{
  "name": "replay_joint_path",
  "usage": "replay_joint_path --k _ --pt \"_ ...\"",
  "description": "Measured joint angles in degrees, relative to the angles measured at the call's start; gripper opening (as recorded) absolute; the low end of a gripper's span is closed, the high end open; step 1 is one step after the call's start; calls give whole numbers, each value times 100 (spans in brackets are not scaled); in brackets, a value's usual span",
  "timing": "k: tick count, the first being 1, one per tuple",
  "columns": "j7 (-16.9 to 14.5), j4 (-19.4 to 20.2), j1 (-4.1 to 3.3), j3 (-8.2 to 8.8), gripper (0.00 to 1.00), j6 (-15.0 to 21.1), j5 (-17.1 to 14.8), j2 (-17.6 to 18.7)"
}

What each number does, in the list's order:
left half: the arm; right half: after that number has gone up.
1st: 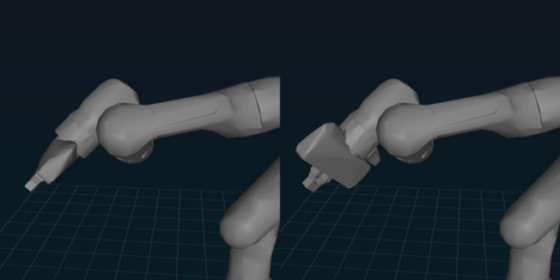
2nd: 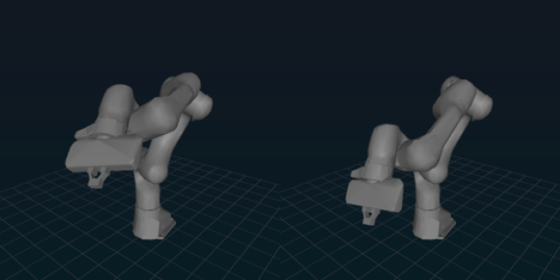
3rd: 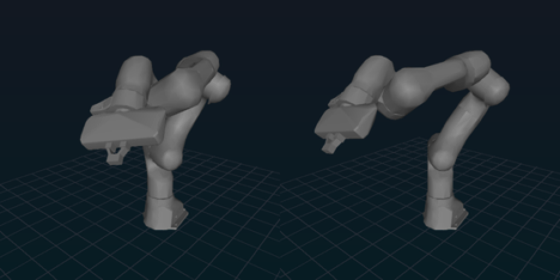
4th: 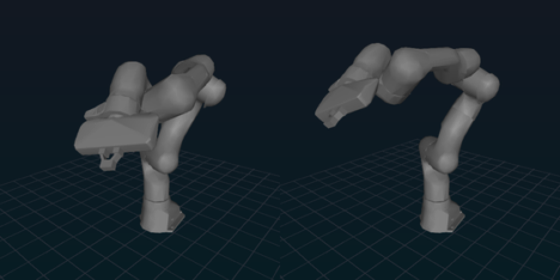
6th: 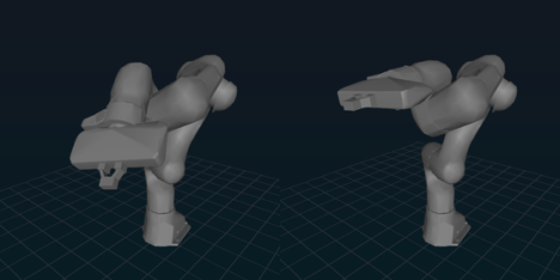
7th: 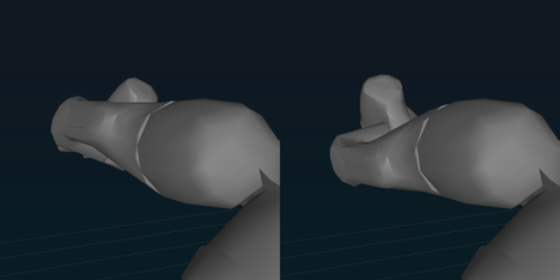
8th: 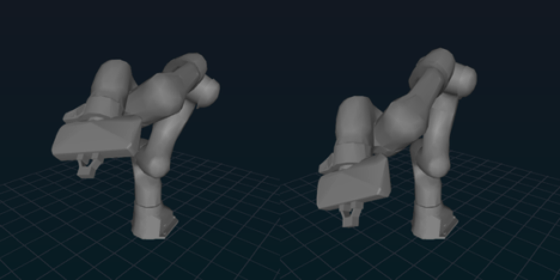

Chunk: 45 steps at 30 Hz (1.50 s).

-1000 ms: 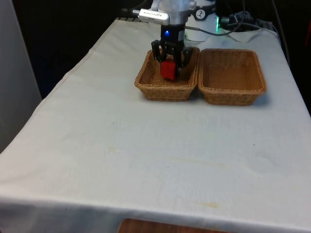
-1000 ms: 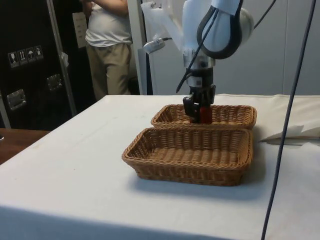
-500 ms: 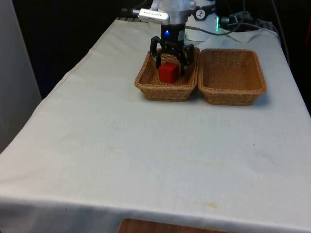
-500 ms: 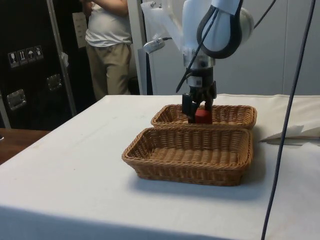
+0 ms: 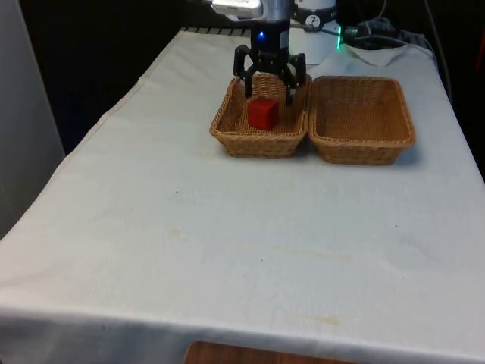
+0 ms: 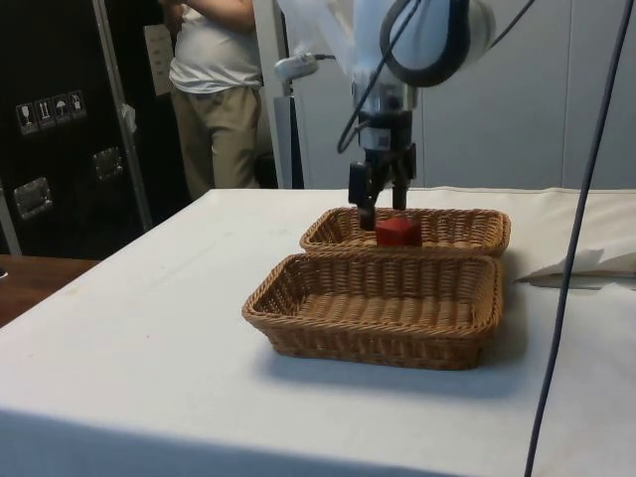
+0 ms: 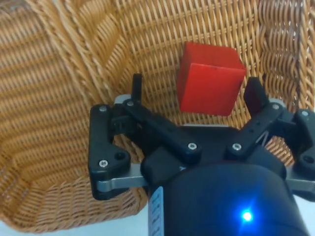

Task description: Pick up the red cube and place it into the right basket.

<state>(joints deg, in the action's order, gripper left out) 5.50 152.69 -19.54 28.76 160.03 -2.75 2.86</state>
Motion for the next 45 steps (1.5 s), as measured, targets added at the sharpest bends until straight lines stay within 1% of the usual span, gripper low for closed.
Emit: replay_joint_path --k 3,4,6,13,22,29,33,38,39,41,42,45 --pt "-63 -52 0 6 100 -109 0 -74" --pt "-138 -92 0 17 100 -189 0 -132" --pt "-166 -115 0 17 100 -229 0 -155" --pt "-424 -332 0 63 100 -470 -6 -212" --pt "-636 -498 0 63 100 -550 -6 -189" --pt "-882 -647 0 69 100 -573 -17 -132" --pt "-934 -710 0 63 100 -584 -23 -115" --pt "-877 -917 -6 -63 100 -716 -23 -92" --pt "-877 -917 -6 -63 100 -716 -23 -92" --pt "-814 -1014 -6 -132 100 -808 -17 -92" --pt "-756 -1112 -6 -195 100 -882 -17 -97" --pt "-682 -1261 -6 -281 100 -1026 -11 -126"
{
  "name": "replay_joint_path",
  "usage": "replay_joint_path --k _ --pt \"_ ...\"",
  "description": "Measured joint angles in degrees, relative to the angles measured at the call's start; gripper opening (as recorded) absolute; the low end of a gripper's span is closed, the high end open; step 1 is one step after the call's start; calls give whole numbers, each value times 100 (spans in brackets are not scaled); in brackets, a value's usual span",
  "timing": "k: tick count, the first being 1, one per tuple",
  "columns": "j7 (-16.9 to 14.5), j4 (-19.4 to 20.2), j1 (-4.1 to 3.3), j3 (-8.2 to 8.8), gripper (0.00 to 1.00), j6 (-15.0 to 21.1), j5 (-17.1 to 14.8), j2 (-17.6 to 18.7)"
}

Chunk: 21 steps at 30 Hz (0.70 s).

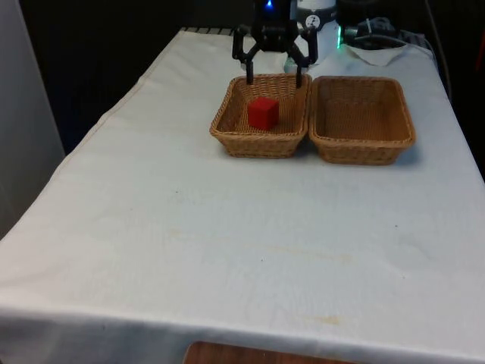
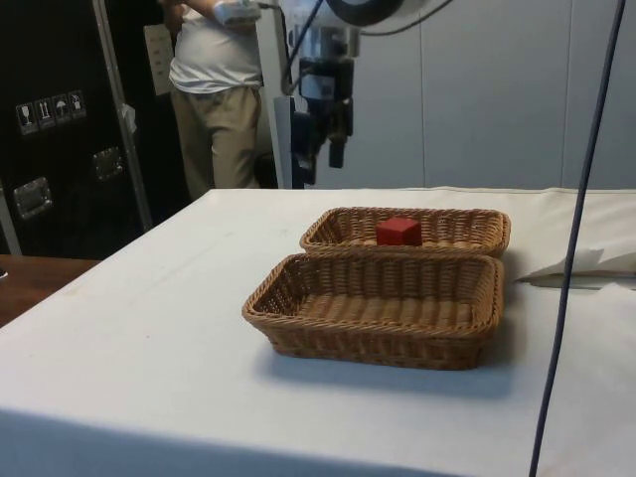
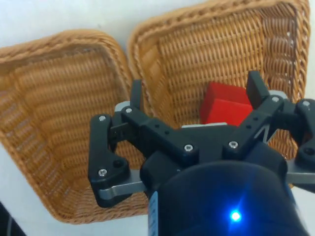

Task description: Pick up the red cube and place it into the right basket.

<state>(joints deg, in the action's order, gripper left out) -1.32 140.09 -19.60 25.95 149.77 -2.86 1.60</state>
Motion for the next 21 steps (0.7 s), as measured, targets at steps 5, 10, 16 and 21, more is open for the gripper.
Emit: replay_joint_path --k 5,10,16,21 --pt "92 -189 -6 -115 100 -212 6 -52" --pt "143 -458 -6 -252 100 -516 6 -138" --pt "143 -676 -6 -338 100 -779 11 -218" --pt "143 -796 -6 -395 100 -911 52 -246"
